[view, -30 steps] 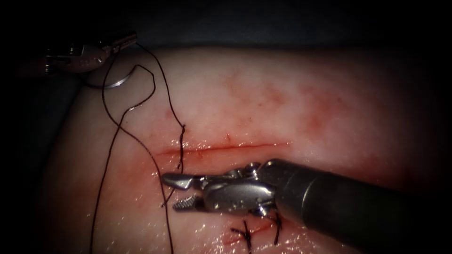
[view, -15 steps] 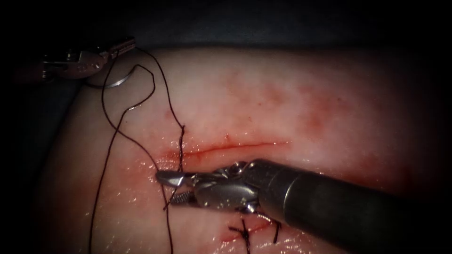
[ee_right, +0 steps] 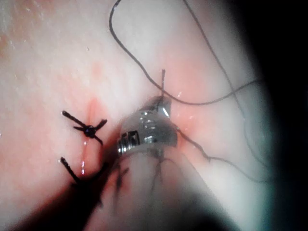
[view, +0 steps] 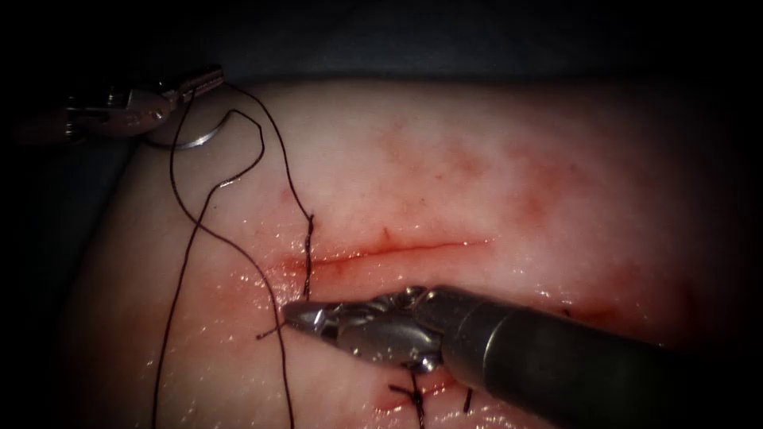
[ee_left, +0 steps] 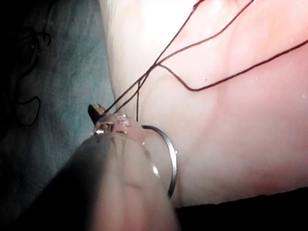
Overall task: Wound Closure
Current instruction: Pull the left arm up and the right arm down to tighten.
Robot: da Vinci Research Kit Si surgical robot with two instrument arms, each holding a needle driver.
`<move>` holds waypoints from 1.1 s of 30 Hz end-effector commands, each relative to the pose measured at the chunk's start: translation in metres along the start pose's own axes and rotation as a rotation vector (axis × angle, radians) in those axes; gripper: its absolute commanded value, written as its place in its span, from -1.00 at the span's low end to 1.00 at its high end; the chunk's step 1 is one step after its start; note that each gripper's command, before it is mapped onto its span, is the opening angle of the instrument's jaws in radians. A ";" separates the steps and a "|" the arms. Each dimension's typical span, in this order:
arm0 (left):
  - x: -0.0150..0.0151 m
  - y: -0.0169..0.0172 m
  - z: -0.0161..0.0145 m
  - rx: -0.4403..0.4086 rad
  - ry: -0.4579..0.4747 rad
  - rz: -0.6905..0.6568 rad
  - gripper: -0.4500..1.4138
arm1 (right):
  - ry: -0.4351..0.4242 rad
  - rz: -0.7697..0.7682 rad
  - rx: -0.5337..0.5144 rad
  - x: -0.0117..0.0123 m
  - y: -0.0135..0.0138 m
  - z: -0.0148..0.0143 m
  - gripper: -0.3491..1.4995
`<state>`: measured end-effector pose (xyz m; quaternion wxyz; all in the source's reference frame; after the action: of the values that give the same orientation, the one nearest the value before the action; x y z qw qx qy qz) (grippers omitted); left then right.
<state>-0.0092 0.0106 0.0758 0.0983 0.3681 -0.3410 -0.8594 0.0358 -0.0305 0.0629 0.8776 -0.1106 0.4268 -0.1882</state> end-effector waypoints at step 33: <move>-0.0030 -0.0026 0.0080 0.113 0.013 -0.042 -1.00 | 0.231 0.858 -0.082 0.0047 -0.0012 -0.0006 -1.00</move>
<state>-0.0119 0.0170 0.0796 0.0573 0.3850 -0.3835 -0.8375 0.0366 -0.0337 0.0595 0.8173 0.0654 0.5353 0.2028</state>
